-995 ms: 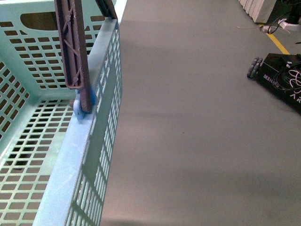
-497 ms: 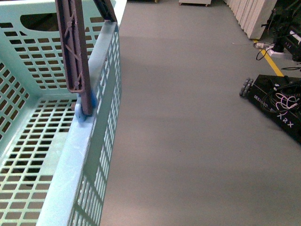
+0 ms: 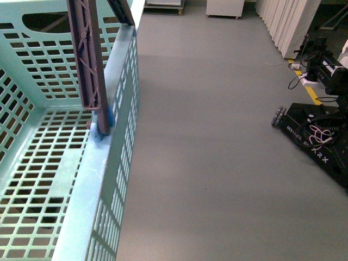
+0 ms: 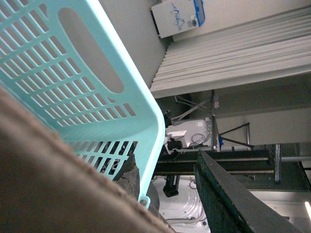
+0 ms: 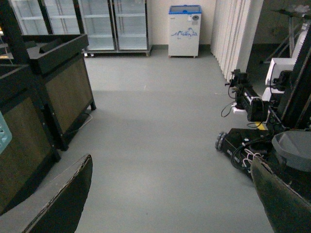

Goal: Pick mango and avocado into basket

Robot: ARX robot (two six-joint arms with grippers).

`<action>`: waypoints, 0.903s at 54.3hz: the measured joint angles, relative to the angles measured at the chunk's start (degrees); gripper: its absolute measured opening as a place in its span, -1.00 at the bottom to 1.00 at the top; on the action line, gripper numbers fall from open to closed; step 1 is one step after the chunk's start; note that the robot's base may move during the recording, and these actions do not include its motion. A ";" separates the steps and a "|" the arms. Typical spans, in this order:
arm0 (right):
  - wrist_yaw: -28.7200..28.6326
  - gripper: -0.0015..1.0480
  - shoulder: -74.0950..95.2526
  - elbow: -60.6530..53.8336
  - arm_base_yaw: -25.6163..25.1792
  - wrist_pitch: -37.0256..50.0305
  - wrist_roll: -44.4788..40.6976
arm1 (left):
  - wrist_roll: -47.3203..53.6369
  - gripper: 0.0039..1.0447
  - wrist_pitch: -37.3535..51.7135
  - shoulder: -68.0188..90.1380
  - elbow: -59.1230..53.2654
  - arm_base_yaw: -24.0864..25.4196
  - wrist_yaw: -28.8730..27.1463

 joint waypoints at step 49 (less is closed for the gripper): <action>0.02 0.83 -0.07 0.00 0.00 0.02 0.00 | -0.52 -0.38 0.00 -0.02 0.00 -0.22 0.24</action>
